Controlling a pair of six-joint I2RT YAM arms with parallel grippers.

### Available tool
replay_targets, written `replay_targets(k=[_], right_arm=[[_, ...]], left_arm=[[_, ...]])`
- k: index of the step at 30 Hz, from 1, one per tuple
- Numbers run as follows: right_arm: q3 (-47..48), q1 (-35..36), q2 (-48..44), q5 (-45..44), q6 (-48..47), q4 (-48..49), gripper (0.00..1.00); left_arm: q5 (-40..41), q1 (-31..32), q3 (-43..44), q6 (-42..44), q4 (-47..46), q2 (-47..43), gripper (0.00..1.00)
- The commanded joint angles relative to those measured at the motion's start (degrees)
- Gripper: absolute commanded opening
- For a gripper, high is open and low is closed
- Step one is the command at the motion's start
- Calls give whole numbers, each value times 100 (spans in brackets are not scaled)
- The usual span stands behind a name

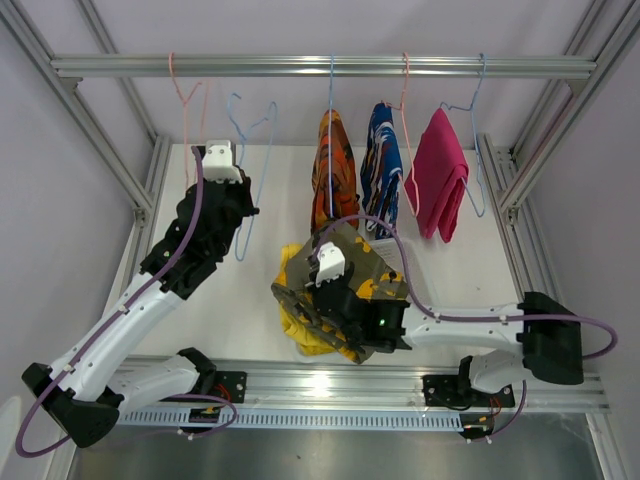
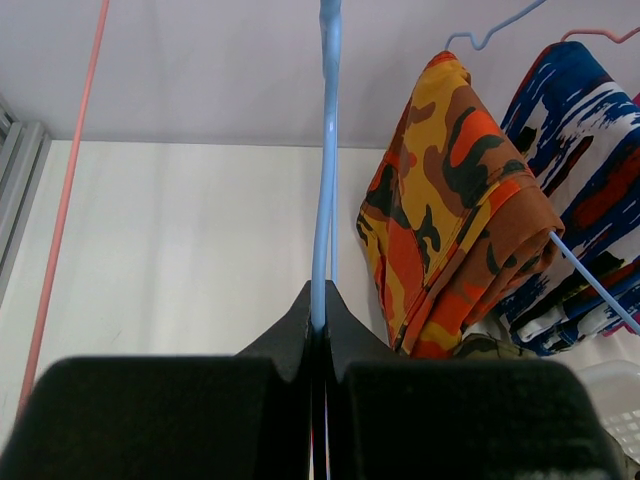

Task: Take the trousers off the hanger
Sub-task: Place the trousers in the bin.

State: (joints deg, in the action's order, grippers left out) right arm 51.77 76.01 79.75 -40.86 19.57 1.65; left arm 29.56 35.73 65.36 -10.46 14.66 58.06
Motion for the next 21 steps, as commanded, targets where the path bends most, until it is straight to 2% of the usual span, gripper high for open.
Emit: replay_targets(k=[1, 5, 9, 14, 21], right_arm=[[-368, -7, 478, -1, 914, 309, 0], [-554, -16, 1068, 78, 1425, 389, 0], [-431, -7, 1237, 114, 1515, 222, 0], [-220, 55, 763, -185, 1383, -182, 0], [167, 195, -151, -721, 1242, -1236, 0]], left_arm=[[-73, 66, 196, 9, -86, -32, 0], [-91, 66, 205, 9, -86, -49, 0], [-91, 66, 205, 9, -86, -49, 0], [-91, 66, 196, 9, -86, -49, 1], [-100, 75, 205, 26, -86, -58, 1]])
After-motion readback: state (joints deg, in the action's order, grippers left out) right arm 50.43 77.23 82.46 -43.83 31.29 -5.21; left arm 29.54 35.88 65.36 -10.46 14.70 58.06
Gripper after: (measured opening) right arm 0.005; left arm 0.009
